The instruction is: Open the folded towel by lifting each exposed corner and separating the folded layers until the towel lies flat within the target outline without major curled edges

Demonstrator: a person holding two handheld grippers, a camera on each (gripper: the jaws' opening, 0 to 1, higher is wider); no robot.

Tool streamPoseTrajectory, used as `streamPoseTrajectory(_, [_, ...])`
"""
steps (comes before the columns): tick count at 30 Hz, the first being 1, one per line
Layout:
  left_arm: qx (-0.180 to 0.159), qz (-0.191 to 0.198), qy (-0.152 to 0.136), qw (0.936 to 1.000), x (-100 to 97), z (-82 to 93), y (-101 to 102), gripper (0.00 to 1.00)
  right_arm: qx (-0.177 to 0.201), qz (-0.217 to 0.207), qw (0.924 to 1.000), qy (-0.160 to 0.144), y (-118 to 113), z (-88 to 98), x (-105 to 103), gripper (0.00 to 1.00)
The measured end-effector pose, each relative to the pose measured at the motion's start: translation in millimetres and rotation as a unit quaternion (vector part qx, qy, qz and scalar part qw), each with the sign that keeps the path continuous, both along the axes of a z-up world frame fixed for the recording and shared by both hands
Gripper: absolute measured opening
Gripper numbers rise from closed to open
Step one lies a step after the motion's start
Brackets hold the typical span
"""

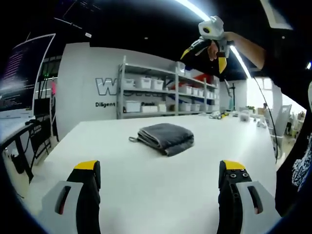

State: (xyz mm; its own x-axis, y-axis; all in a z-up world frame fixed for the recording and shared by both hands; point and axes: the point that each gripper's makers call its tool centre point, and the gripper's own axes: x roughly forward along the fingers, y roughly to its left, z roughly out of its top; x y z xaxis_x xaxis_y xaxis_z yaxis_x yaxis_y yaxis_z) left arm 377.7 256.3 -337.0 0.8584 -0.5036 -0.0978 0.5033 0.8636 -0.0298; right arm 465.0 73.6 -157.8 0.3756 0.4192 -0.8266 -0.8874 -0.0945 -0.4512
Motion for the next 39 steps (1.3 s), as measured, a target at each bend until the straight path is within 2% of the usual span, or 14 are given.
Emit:
streamPoseTrajectory(15, [-0.01,-0.002,0.004,0.9999,9.2,-3.0,-4,1.0,-0.015,-0.008,0.9997,-0.015,9,-26.4,27,0.98])
streamPoseTrajectory(20, [-0.021,-0.004,0.0,0.9998,16.5,3.0,-10,1.0,-0.015,-0.021,0.9996,-0.011,2,-30.4,40,0.98])
streamPoseTrajectory(31, [-0.012,-0.012,-0.004,0.9998,35.3,15.3,-26,1.0,-0.016,-0.042,0.999,-0.003,-11,-43.9,63,0.97])
streamPoseTrajectory(39, [-0.007,-0.015,-0.015,0.9998,39.8,23.9,-31,1.0,-0.021,-0.043,0.9988,-0.004,-14,-49.1,66,0.97])
